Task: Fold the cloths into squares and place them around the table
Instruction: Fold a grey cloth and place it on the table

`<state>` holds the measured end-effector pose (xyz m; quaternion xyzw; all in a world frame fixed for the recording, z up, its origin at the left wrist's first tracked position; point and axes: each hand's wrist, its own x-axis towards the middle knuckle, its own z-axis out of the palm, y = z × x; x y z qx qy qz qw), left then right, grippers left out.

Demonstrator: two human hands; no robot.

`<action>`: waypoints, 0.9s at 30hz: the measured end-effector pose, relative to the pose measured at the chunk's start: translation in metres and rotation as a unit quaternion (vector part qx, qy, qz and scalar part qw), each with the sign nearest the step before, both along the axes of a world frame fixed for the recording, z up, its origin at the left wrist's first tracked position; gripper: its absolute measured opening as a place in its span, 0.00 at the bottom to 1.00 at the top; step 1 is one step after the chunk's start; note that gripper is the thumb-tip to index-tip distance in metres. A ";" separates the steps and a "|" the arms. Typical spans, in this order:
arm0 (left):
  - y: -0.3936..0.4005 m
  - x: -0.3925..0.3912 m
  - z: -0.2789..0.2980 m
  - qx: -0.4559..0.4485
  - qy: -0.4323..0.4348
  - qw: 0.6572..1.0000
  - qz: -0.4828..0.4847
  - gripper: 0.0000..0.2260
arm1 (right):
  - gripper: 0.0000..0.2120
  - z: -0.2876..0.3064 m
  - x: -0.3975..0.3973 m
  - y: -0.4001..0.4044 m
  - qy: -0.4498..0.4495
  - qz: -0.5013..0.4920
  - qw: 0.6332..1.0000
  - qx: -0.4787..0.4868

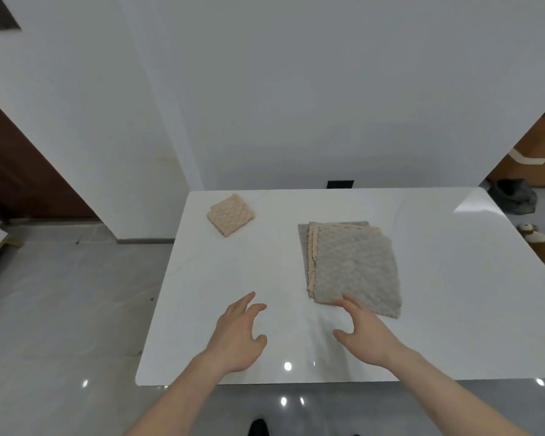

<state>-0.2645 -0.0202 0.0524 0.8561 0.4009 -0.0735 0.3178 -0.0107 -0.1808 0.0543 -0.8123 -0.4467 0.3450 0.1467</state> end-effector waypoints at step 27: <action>-0.042 0.213 -0.141 0.065 -0.013 0.996 -0.052 0.23 | 0.30 -0.164 0.202 -0.020 -0.066 0.077 0.994 0.037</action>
